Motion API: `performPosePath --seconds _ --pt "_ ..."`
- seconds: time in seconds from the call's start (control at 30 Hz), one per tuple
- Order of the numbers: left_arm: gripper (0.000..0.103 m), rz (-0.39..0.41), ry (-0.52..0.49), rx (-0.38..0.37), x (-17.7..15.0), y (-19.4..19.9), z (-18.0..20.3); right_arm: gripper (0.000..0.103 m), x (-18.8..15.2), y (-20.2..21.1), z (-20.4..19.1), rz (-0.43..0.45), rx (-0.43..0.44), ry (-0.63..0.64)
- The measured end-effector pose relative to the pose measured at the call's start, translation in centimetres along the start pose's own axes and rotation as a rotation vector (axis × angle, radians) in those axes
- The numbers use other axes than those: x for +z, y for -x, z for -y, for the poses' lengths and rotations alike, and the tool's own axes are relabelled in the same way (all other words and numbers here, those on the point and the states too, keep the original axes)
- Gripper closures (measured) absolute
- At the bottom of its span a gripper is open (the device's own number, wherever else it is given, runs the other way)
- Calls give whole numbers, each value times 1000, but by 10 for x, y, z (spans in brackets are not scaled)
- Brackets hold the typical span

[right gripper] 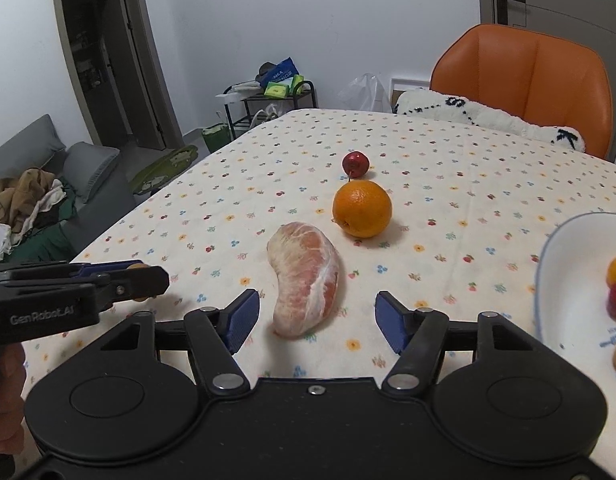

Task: Organize fruits
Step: 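Close the right tool on the pink pomelo segment, then carry the kiwi and pomelo segment to the plate and open both tools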

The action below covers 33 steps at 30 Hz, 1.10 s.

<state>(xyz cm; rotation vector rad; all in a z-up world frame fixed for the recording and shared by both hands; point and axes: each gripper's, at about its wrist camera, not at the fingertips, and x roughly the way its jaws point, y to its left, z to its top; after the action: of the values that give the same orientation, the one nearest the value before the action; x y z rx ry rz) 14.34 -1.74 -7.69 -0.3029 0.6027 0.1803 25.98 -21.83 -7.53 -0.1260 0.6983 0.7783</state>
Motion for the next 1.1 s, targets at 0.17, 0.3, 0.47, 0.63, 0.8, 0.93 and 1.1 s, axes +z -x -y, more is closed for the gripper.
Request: performPosePath --seconds 0.17,0.3,0.47,0.63,0.8,0.93,1.1 --pt "80 -6 5 5 2 -4 -7 39 3 -12 -4 -1 -19 26" --pt "80 -10 17 11 4 -6 -11 39 7 -19 -7 2 -26 50" --pt "80 -13 19 11 6 -8 -13 55 8 -24 -15 13 -55 101" --pt "80 -12 8 4 7 -8 -12 66 5 -18 -19 9 -49 116" --pt "80 -9 1 -15 7 -7 -9 67 -1 -8 -15 14 -50 81" --pt "80 -3 -7 -33 7 -5 -3 67 -6 4 -10 31 -60 49" --pt "80 13 -15 -64 10 -1 8 67 -10 24 -3 61 -73 13"
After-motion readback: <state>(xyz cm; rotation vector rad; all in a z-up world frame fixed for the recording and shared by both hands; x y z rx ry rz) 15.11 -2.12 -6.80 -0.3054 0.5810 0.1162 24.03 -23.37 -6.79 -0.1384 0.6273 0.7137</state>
